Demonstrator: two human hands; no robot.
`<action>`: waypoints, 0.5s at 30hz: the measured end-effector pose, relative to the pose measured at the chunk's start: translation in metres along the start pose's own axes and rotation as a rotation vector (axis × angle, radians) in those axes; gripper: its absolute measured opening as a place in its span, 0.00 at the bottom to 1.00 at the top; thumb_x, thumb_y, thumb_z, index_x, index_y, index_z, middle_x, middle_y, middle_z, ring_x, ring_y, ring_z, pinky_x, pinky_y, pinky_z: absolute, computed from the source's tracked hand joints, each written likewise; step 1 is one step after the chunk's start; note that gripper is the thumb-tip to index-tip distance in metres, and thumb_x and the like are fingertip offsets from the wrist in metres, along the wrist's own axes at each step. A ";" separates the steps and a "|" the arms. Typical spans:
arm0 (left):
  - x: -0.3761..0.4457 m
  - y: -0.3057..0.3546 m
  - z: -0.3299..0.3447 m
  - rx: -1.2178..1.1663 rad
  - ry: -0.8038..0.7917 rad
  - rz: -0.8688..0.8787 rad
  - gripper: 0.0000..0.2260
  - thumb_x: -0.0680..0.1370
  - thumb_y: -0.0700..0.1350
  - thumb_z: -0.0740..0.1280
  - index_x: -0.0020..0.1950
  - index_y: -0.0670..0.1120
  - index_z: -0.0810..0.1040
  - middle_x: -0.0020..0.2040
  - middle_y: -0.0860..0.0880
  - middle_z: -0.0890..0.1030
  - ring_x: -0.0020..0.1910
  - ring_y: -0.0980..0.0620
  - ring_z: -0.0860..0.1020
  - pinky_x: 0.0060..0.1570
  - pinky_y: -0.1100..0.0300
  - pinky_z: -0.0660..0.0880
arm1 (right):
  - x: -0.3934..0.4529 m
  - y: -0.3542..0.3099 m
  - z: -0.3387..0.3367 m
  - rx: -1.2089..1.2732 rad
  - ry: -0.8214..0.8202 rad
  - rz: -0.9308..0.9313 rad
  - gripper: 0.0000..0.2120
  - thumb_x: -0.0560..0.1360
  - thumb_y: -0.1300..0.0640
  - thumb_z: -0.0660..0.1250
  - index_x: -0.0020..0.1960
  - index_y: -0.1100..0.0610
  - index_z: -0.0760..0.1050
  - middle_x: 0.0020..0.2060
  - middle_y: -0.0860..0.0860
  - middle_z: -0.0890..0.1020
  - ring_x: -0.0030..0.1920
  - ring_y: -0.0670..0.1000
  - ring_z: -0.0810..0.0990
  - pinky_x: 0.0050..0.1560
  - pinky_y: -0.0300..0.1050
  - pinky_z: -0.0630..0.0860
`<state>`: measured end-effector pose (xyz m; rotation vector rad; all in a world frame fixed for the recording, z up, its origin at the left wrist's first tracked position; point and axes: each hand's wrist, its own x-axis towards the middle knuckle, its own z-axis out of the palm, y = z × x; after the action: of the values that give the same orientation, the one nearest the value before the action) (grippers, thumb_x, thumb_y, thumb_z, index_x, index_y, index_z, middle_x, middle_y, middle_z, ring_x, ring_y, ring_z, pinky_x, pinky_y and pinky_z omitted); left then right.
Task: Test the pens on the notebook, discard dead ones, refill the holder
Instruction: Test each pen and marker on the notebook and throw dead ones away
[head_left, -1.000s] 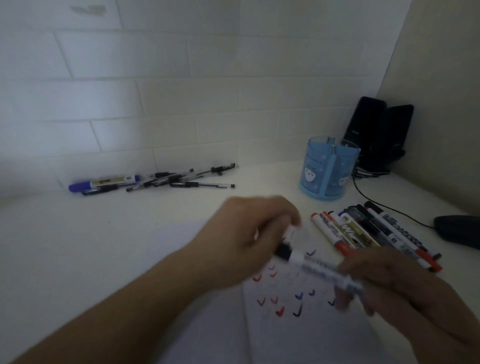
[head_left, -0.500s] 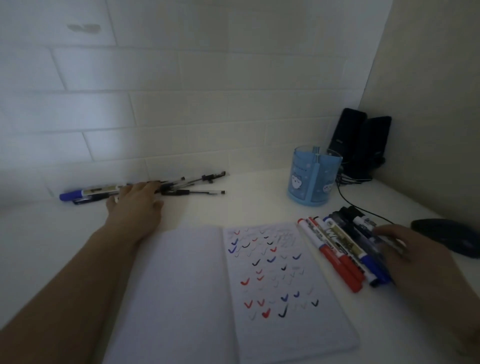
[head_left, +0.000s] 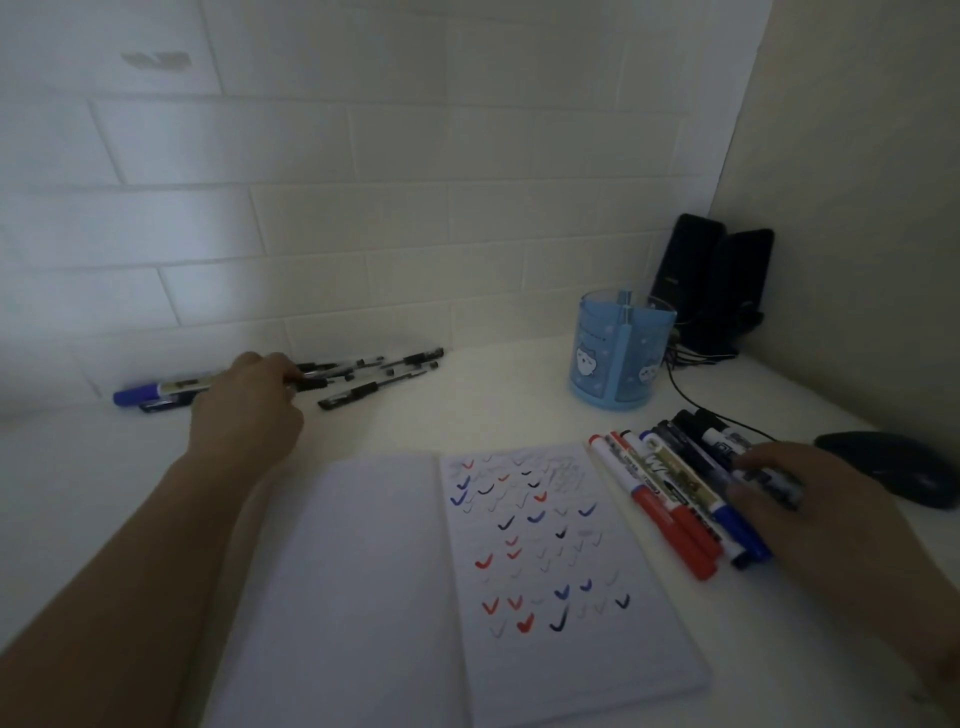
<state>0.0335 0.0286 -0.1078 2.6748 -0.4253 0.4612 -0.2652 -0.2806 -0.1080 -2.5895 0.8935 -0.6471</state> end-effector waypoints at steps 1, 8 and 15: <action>-0.001 0.002 -0.003 0.007 0.010 -0.015 0.11 0.76 0.36 0.63 0.57 0.43 0.76 0.49 0.41 0.73 0.45 0.39 0.75 0.43 0.46 0.76 | 0.000 -0.001 -0.001 -0.010 0.007 -0.016 0.09 0.72 0.57 0.71 0.52 0.57 0.78 0.44 0.48 0.74 0.45 0.48 0.70 0.48 0.42 0.65; -0.003 0.000 -0.015 0.011 0.086 -0.109 0.06 0.77 0.38 0.62 0.53 0.39 0.69 0.48 0.36 0.77 0.44 0.38 0.75 0.39 0.50 0.68 | -0.004 -0.010 -0.006 -0.016 0.124 -0.122 0.11 0.69 0.59 0.74 0.50 0.60 0.80 0.49 0.57 0.81 0.50 0.58 0.78 0.56 0.50 0.68; -0.044 0.068 -0.034 -0.418 0.096 0.421 0.10 0.82 0.53 0.58 0.47 0.50 0.73 0.31 0.53 0.74 0.30 0.50 0.71 0.31 0.60 0.66 | -0.026 -0.042 -0.004 0.218 0.090 -0.241 0.05 0.70 0.36 0.65 0.46 0.32 0.73 0.41 0.41 0.74 0.41 0.39 0.72 0.48 0.43 0.70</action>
<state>-0.0386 -0.0071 -0.0725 2.1492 -0.9495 0.5462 -0.2644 -0.2325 -0.0944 -2.5054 0.5059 -0.8793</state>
